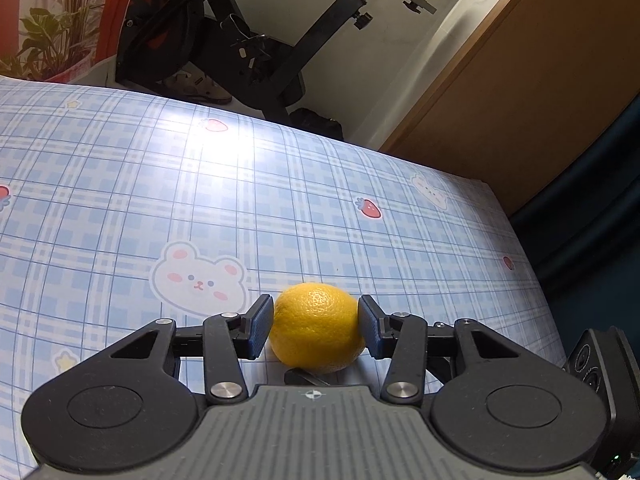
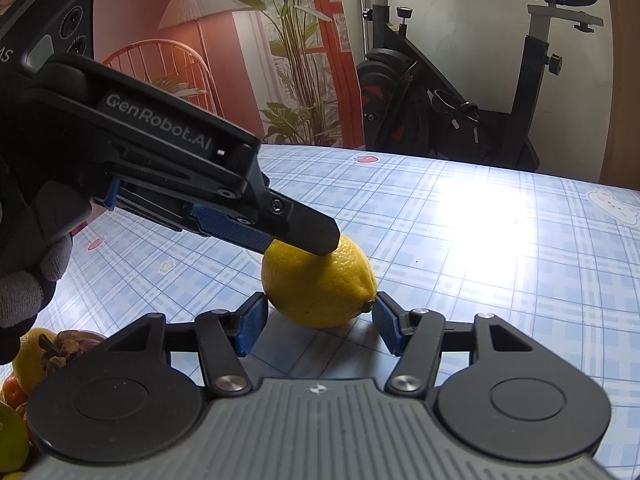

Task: Organize fruits
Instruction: 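Grasp the yellow lemon with the left gripper while the right gripper closes on it, then carry the lemon over the cream plate with both grippers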

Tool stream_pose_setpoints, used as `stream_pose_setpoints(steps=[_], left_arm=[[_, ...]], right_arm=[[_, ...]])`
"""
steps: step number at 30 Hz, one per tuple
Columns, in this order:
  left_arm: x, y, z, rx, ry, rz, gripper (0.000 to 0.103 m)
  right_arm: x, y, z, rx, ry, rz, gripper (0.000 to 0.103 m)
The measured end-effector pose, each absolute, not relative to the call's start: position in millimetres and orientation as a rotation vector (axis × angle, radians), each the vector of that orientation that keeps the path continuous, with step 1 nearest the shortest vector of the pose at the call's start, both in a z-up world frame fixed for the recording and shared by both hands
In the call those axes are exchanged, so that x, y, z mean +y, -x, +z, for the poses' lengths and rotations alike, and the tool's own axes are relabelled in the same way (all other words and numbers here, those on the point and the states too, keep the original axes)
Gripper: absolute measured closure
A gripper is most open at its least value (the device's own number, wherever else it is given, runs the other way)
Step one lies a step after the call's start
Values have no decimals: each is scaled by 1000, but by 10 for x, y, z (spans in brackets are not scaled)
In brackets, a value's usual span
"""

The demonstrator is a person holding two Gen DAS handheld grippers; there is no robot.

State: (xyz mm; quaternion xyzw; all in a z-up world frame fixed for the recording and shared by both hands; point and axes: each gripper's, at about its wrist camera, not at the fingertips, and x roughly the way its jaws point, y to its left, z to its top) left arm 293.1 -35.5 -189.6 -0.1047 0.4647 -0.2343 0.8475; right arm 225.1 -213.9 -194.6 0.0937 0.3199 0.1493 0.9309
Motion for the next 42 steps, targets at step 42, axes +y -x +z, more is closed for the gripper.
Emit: stream_pose_setpoints(steps=[42], left_arm=[[88,-1337,-1338,1046,138,-521,54]], right_arm=[[-1581,-916,-1372,689,-172,460,43]])
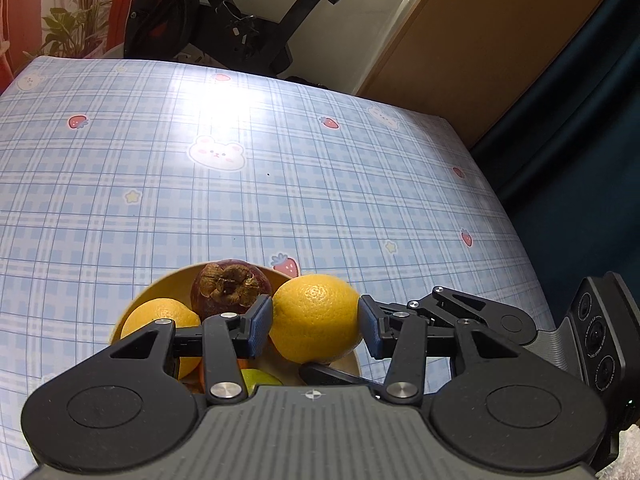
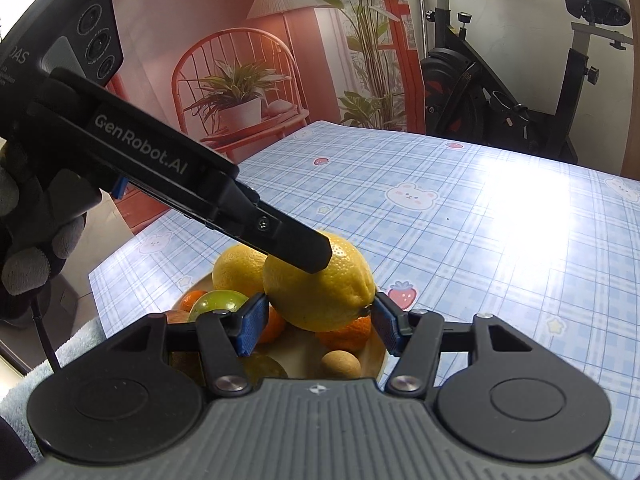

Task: Organize fruits
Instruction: 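Carry the lemon over the cream plate with both grippers, then lower the lemon onto the plate and open both grippers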

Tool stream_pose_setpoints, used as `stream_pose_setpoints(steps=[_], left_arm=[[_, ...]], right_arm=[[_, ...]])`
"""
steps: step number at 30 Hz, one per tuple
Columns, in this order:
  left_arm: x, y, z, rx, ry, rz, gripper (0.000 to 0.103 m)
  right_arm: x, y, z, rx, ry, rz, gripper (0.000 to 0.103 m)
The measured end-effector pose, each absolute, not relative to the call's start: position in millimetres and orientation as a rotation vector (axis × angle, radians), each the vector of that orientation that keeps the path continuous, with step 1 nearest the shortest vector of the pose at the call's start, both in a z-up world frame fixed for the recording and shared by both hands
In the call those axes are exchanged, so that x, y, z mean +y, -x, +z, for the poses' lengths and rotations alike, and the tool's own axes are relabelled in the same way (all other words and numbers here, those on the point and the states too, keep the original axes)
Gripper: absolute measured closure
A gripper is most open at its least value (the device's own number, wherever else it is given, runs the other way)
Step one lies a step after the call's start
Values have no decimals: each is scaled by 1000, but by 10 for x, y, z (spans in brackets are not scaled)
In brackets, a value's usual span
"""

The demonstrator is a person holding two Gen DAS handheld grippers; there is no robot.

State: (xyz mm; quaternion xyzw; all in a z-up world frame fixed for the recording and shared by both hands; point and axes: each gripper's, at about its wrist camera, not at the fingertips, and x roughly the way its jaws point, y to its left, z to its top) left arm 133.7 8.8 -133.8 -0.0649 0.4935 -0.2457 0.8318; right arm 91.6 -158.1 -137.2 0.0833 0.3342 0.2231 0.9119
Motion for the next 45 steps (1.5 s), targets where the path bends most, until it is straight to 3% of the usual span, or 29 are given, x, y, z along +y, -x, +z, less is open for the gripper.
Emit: stream_pose_setpoints(steps=[7,10,45], left_arm=[[76,-1309,-1395,1074,116,-503,54],[110,-1302,-1415,1080,125,-508,55],[217,-1285,-1368,1036,141,-471,55]], right_arm=[[-1592,-872,-1383,698,-194,474,44],[-1582,-864,-1347,690,-192,489,49],[-1519,-828,-1399,704,-166,479,51]])
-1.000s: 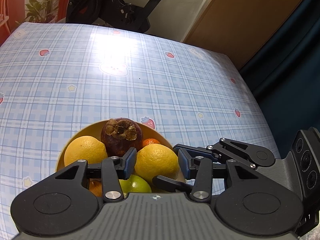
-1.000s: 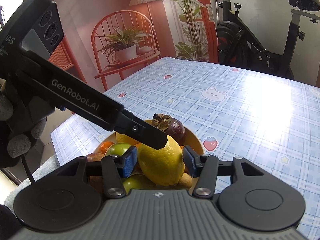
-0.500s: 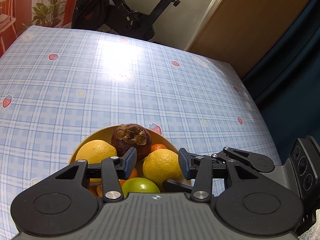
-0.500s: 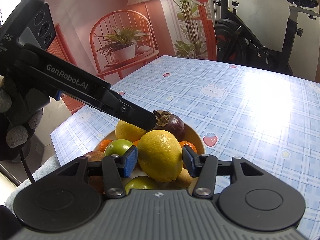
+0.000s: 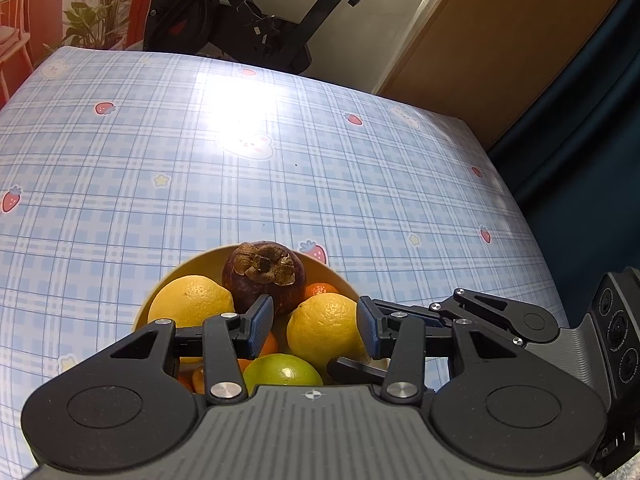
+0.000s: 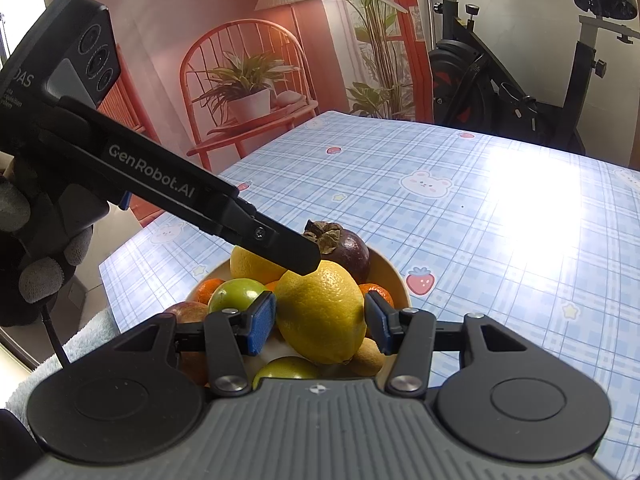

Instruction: Organize fruits

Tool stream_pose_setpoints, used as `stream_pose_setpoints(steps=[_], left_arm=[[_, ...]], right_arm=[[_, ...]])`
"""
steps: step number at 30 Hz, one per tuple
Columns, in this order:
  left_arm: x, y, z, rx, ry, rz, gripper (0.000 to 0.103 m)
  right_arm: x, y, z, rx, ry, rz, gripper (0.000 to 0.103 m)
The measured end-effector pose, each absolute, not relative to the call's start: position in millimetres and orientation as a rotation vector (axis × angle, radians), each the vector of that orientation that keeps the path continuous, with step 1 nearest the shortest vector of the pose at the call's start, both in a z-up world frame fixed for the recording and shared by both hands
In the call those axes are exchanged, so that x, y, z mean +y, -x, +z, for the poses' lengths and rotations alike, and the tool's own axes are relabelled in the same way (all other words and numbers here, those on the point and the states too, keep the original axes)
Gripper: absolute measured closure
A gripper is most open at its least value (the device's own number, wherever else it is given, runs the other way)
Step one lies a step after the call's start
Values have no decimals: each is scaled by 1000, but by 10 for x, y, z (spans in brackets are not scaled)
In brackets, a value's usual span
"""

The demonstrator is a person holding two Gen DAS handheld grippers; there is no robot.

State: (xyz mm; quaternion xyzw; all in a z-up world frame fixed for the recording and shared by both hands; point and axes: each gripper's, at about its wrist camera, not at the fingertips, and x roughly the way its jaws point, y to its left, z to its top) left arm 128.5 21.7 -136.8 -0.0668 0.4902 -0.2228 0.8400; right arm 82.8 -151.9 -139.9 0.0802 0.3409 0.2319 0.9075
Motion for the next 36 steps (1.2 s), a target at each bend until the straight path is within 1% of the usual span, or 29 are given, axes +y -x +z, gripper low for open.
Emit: stream_pose_setpoints(steps=[2,3,6,8,10,11,13,14,15,16,19,23,26,36], left_arm=[[237,-1275,-1330,1021,145,-468,55],[244,-1267,-1310,1013,141,-464,54],[289,-1219,-1221,979,123,-452,49],[328,-1170,-1144,951,113,-433,45],[381,-1100,-1047,908,110,-408,34],[412,-1047,-978,876,102,-388,31],[455,-918,-843,801,70,-345,24],[466,-852,-777,765,49,-320,21],[478,-780,-710,729,26,-295,17],[484,-704,-644,693,2,-267,14],[451,-483,-477,600,-83,-216,13],[350,-200,-277,500,-153,-163,11],[304,-23,-153,438,-147,-121,9],[310,364,147,386,-91,-107,8]], right_arm=[[-1523,-828,-1392,704,-169,479,49],[-1528,-826,-1382,703,-169,476,49],[-1551,-806,-1337,690,-176,466,45],[-1570,-776,-1283,675,-178,453,34],[-1589,-737,-1217,655,-174,431,28],[-1603,-717,-1184,647,-175,416,23],[-1646,-662,-1105,623,-185,376,17],[-1663,-637,-1071,614,-188,354,14],[-1681,-602,-1023,601,-190,328,13],[-1699,-571,-983,587,-194,310,10],[-1754,-479,-851,550,-227,260,0],[-1782,-384,-672,525,-249,157,0],[-1785,-285,-511,521,-252,109,0],[-1687,62,-15,488,-239,65,0]])
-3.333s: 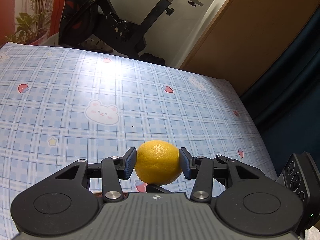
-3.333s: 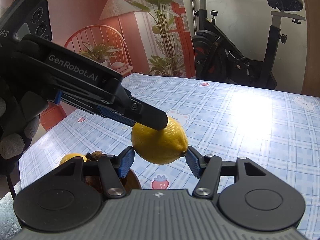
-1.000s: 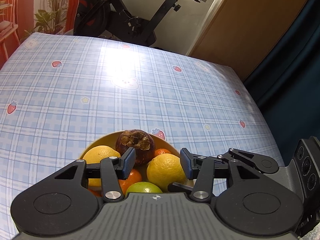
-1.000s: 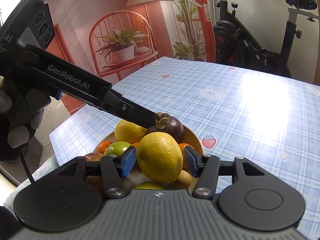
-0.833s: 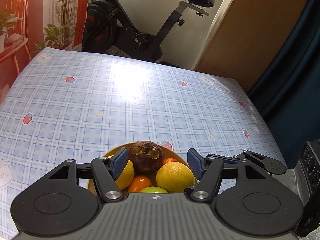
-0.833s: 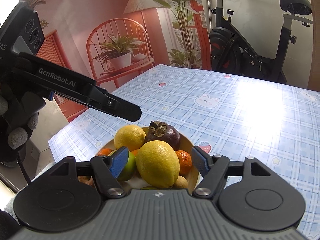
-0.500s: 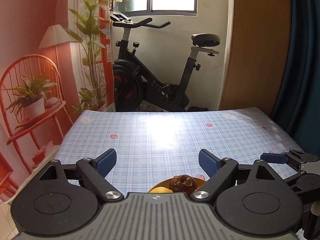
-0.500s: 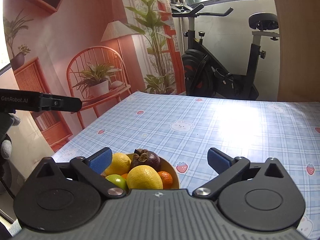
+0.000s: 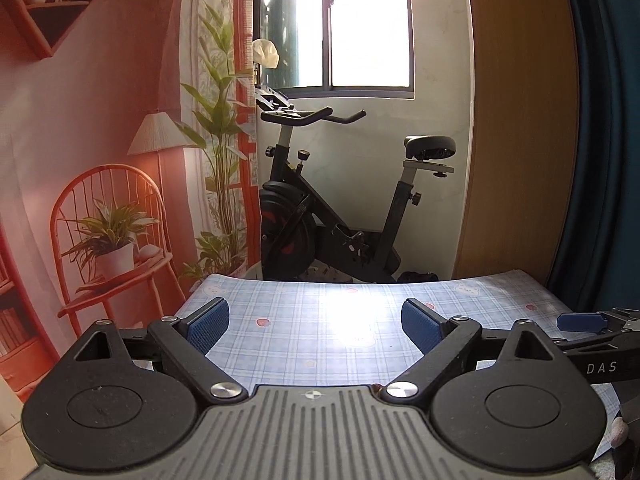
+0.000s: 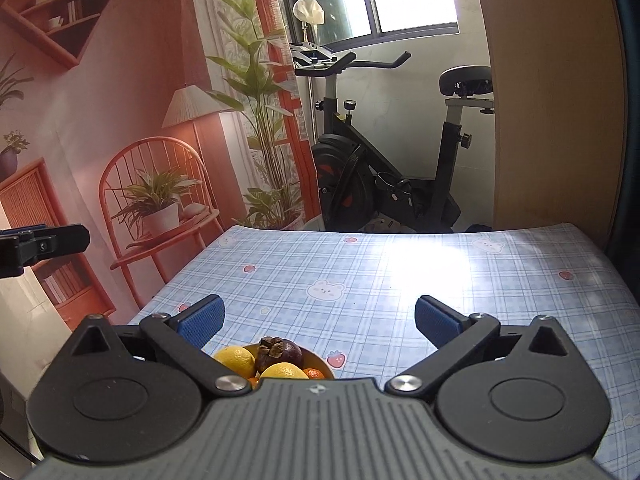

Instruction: Organize fruits

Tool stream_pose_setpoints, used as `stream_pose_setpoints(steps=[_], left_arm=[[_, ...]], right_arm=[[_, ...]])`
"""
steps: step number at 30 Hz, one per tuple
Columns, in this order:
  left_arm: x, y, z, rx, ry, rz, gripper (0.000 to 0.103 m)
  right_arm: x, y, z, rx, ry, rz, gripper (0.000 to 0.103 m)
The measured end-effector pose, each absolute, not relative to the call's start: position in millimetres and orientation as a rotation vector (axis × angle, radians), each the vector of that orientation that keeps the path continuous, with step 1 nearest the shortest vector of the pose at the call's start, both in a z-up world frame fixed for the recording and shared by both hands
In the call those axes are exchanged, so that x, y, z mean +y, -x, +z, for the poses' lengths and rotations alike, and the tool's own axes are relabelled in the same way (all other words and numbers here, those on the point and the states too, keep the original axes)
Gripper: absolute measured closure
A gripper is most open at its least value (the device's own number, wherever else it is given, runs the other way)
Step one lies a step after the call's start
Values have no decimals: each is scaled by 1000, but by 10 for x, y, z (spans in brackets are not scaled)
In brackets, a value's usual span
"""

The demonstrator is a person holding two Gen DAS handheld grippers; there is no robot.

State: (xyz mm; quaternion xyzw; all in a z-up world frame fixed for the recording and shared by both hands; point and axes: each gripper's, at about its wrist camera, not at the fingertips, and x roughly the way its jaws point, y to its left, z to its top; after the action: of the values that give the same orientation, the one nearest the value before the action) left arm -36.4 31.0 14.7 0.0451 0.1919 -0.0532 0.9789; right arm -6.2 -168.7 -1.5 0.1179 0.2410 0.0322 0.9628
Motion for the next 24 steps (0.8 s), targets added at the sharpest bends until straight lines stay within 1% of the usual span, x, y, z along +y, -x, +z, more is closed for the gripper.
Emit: stream_pose_setpoints(steps=[7,24], left_arm=[[267,529,221,353,-92,-112,4],[221,540,198,356,-78,-94,3]], right_arm=[[-1586,192,132,472,-201,51,0],[-1535,267,178,452,-184,44,0]])
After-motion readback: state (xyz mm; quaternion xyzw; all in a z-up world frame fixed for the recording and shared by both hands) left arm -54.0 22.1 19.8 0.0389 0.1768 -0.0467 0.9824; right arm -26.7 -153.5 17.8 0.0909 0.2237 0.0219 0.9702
